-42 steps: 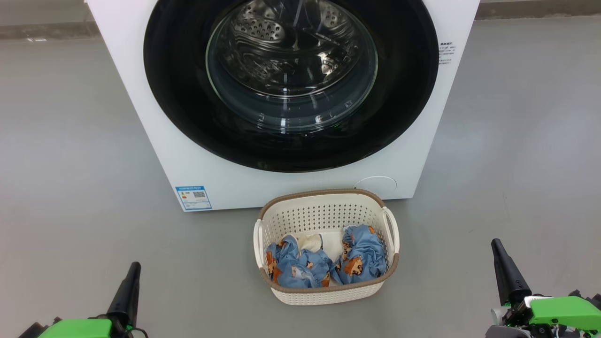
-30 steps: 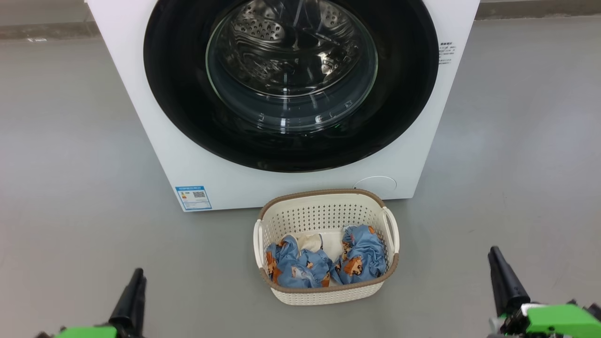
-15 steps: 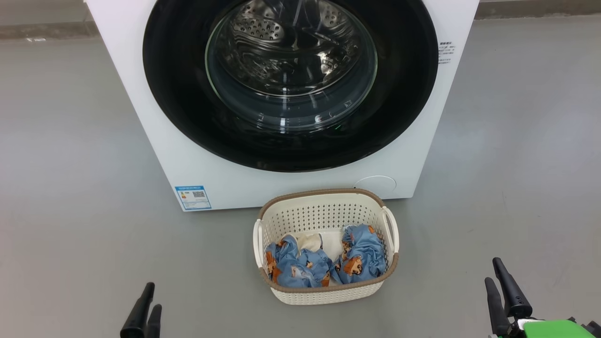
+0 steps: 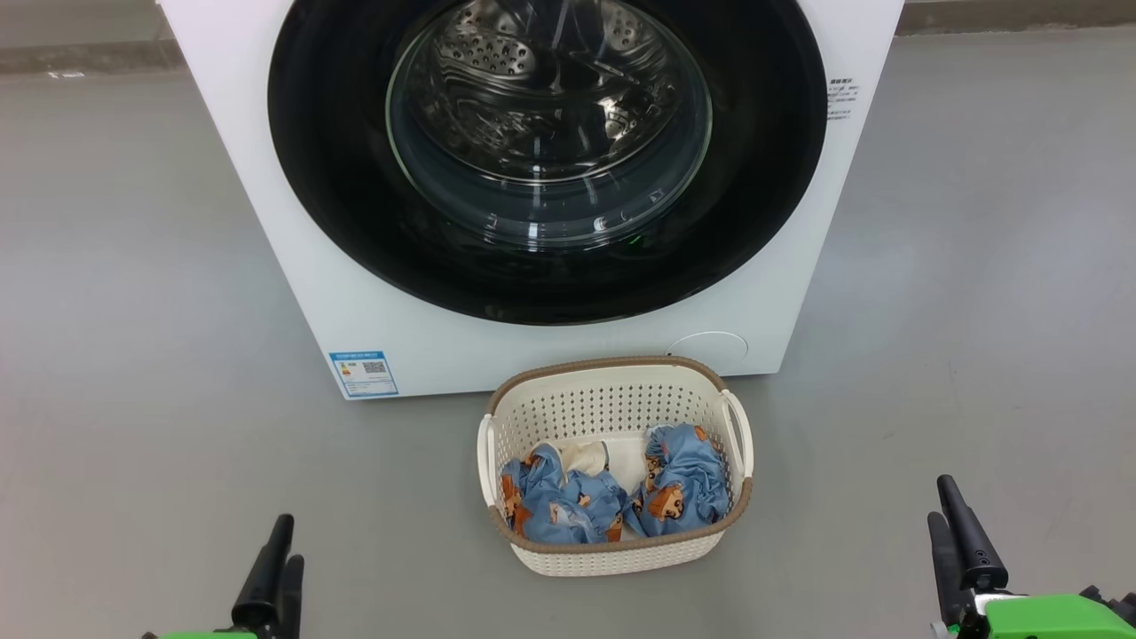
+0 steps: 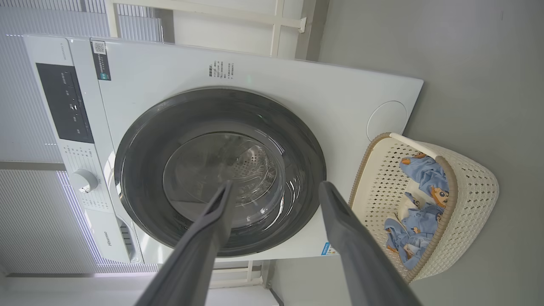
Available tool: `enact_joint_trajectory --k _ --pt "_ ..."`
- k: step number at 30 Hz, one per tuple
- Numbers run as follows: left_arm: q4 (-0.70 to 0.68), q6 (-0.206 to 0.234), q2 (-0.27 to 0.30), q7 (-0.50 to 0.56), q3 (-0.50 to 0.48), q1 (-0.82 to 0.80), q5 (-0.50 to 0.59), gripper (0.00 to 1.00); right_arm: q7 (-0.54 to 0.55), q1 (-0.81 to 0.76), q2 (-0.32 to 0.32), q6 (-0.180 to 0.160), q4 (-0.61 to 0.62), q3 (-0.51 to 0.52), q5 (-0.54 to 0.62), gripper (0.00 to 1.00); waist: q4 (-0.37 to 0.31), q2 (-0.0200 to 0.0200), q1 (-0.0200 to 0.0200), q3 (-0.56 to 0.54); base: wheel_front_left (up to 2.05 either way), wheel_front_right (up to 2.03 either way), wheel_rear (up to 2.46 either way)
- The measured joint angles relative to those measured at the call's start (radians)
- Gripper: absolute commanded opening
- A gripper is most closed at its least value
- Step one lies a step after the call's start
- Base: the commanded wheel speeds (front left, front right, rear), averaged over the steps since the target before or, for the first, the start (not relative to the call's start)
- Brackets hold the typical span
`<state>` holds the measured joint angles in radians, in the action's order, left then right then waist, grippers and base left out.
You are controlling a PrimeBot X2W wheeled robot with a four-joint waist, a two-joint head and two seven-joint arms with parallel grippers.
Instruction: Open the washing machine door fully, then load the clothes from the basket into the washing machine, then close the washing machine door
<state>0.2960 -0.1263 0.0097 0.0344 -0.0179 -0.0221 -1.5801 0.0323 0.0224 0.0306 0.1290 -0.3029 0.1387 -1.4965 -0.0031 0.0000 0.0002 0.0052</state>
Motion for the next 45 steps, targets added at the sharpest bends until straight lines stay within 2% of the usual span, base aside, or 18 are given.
enact_joint_trajectory --k 9,28,37,40,45 --pt "-0.039 0.0 0.0 -0.024 -0.011 -0.003 0.031 1.0 -0.02 0.006 0.0 0.0 0.041 0.002 0.071 1.0 0.001 0.0 0.0 -0.001 0.0 0.0 0.0" --pt "-0.149 0.001 0.006 -0.079 -0.028 -0.025 0.272 1.0 -0.076 0.025 0.001 0.0 0.137 0.0 0.316 1.0 0.006 0.0 0.0 0.0 0.0 0.0 0.0" --pt "-0.205 0.025 0.008 -0.104 0.006 -0.025 0.395 1.0 -0.099 0.035 0.002 0.0 0.167 -0.025 0.454 1.0 0.005 0.0 0.0 0.0 0.0 0.0 0.0" --pt "-0.233 0.035 0.008 -0.114 0.024 -0.026 0.474 1.0 -0.114 0.045 0.002 0.0 0.183 -0.029 0.502 1.0 0.006 0.0 -0.0001 0.001 0.0 0.0 0.0" --pt "-0.266 0.067 0.009 -0.125 0.043 -0.03 0.546 1.0 -0.124 0.045 0.002 0.0 0.184 -0.04 0.567 1.0 0.006 0.0 0.0 0.001 0.0 0.0 0.0"
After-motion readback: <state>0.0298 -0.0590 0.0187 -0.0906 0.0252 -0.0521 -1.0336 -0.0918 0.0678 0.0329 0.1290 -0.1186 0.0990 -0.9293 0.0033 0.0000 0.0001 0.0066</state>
